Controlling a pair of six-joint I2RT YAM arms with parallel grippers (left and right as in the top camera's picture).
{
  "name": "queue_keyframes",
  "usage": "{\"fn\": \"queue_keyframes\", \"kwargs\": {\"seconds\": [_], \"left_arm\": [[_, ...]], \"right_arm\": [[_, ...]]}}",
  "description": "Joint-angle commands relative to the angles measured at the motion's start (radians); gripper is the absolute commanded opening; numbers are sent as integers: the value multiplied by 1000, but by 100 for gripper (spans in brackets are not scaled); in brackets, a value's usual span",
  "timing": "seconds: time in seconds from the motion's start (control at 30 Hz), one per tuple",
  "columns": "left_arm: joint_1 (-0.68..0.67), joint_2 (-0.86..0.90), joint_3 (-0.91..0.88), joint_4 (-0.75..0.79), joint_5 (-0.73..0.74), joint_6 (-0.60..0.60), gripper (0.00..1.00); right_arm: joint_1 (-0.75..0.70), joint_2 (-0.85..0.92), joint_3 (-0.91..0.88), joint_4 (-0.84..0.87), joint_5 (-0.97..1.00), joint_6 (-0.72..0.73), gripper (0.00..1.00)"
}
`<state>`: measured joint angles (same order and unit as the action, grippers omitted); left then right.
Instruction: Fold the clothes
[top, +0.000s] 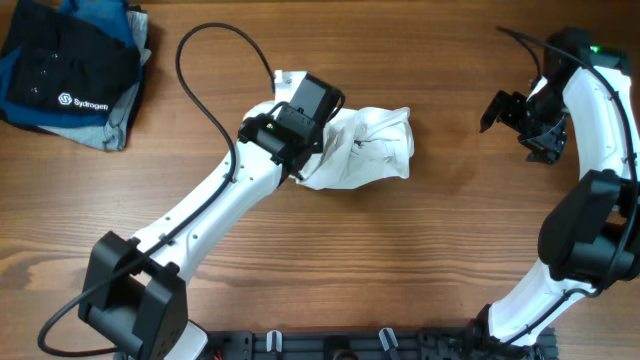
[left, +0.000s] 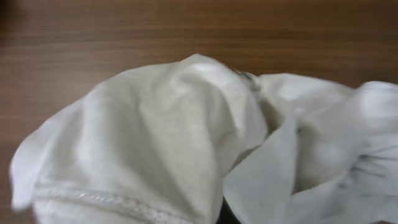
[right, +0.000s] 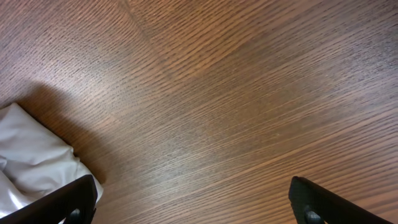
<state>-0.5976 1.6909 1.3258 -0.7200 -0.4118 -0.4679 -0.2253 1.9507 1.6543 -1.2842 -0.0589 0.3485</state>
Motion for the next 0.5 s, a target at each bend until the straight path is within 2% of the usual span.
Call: {"fn": "queue_keyframes", "kwargs": {"seconds": [0.0,0.13,0.47], "left_arm": [[7,-2,27,-64,-173,12,4],[25,-2,27,-108,-192,12,4],[15,-2,27,-74,-193,19,4]], "right_arm": [[-3,-13,16,-6,18,17,100],[-2,-13,16,-7,18,17,100],[-2,-13,16,-13,17,17,100]]}}
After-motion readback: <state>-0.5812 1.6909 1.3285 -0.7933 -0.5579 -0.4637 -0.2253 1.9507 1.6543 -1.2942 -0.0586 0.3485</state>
